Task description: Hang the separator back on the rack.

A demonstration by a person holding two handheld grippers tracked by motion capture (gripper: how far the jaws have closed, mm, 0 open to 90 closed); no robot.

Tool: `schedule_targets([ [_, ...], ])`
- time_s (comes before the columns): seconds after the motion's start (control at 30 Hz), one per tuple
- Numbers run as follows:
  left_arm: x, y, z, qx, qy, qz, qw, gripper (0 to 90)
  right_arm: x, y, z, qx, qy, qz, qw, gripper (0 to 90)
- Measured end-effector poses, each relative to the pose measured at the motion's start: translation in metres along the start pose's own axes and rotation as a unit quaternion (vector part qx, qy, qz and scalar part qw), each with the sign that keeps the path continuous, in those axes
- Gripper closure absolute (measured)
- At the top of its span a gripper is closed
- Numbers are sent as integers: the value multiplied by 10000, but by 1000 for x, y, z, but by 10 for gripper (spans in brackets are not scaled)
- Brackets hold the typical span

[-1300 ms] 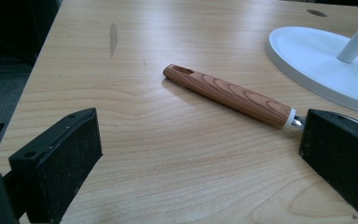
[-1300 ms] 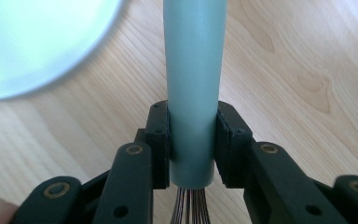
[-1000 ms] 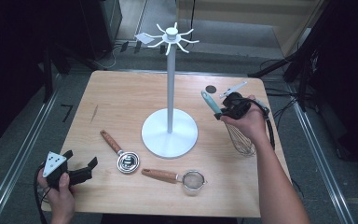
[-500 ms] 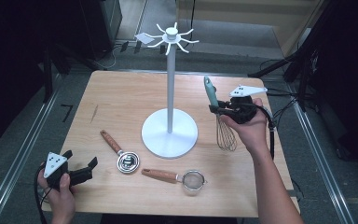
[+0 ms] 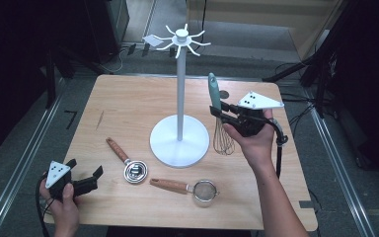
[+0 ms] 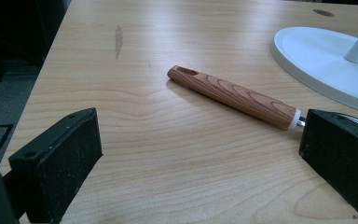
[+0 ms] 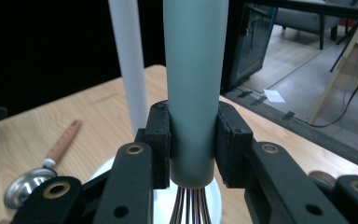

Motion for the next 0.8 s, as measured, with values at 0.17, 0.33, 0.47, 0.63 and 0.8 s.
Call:
schedule_targets([
  [0.17, 0, 0, 0, -15, -7, 1, 10000, 0, -2, -11, 6, 73, 218, 171, 9996, 711],
  [0.33, 0, 0, 0, -25, -8, -1, 10000, 0, -1, -17, 12, 7, 461, 240, 9987, 711],
  [0.47, 0, 0, 0, -34, -9, 0, 10000, 0, 1, -20, 18, -53, 641, 342, 9973, 712],
  [0.63, 0, 0, 0, -11, 0, 8, 10000, 0, 5, -27, 24, -53, 783, 452, 9959, 711],
  [0.8, 0, 1, 0, -40, 10, -6, 10000, 0, 11, -32, 34, -69, 1016, 517, 9935, 711],
])
Point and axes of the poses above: each handheld gripper's, and its own axes: x roughly backward along the jaws, z roughly out of its top, y roughly to its right, the point moved 9 cm from there along -x, roughly forward along the jaws, and after that the axes turned 2 degrees about z, right-handed, at the moved point
